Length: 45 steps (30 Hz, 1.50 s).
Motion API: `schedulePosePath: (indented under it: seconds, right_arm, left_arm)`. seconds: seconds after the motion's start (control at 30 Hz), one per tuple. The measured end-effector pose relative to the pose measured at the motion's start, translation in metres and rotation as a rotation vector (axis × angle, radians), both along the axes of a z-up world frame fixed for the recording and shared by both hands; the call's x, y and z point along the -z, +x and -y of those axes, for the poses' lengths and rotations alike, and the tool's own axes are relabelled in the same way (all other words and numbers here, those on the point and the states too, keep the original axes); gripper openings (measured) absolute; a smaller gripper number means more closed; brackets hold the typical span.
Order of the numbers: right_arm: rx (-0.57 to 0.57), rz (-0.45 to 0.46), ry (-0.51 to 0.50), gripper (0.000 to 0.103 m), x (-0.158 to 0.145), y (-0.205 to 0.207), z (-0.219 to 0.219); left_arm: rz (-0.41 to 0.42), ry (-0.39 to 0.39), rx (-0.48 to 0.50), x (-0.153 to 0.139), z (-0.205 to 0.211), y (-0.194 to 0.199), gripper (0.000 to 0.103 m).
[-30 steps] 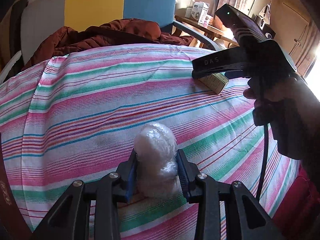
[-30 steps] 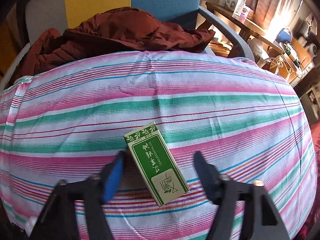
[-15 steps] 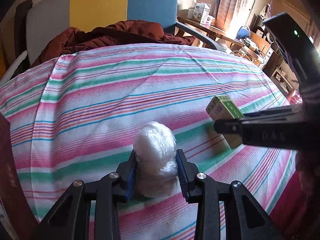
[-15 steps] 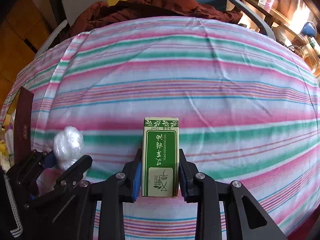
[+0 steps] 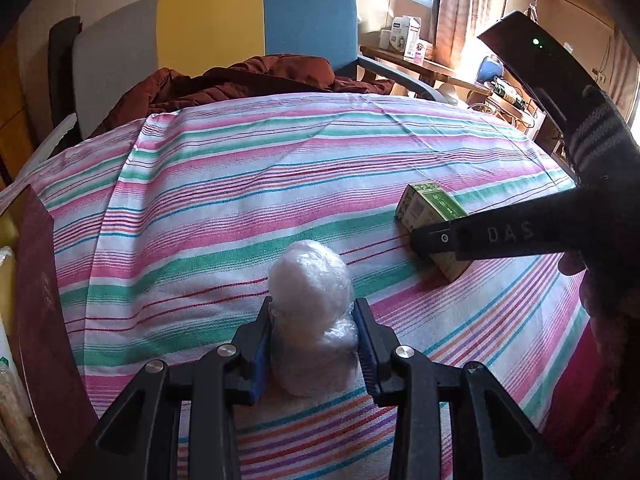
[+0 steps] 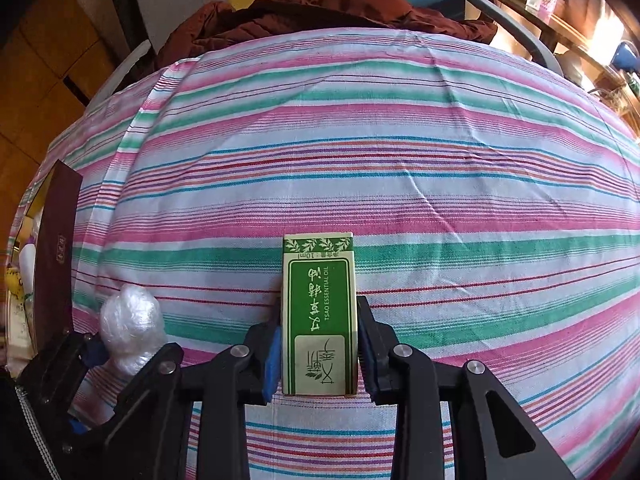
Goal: Organize objects
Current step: 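Lift the wrapped ball and green box and carry them toward the gold tray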
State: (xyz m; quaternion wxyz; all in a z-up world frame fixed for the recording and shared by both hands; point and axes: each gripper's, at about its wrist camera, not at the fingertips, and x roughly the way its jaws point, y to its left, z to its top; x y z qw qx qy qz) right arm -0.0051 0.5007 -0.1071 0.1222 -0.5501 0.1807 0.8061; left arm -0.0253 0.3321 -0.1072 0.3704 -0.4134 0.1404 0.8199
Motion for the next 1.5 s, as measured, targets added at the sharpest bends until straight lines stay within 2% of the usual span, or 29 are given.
schedulePosePath:
  seconds: [0.47, 0.87, 1.13, 1.4, 1.5]
  right_arm:
    - [0.016, -0.011, -0.022, 0.035, 0.004, 0.001, -0.003]
    - [-0.012, -0.028, 0.029, 0.039, 0.002, 0.003, 0.005]
    - [-0.042, -0.011, 0.089, 0.031, 0.002, -0.003, 0.012]
    - [-0.044, -0.020, 0.128, 0.030, -0.002, -0.006, 0.014]
    - [-0.040, -0.058, 0.122, 0.030, -0.008, -0.006, 0.013]
  left_arm:
    - [0.005, 0.010, 0.005, 0.000, 0.002, 0.003, 0.037]
    - [0.021, 0.016, 0.001, 0.000, 0.004, 0.003, 0.037]
    - [0.012, 0.016, -0.002, 0.000, 0.003, 0.004, 0.037]
    - [-0.010, 0.000, 0.002, -0.001, 0.002, 0.005, 0.037]
    - [0.014, -0.006, -0.009, -0.005, 0.003, 0.004, 0.036]
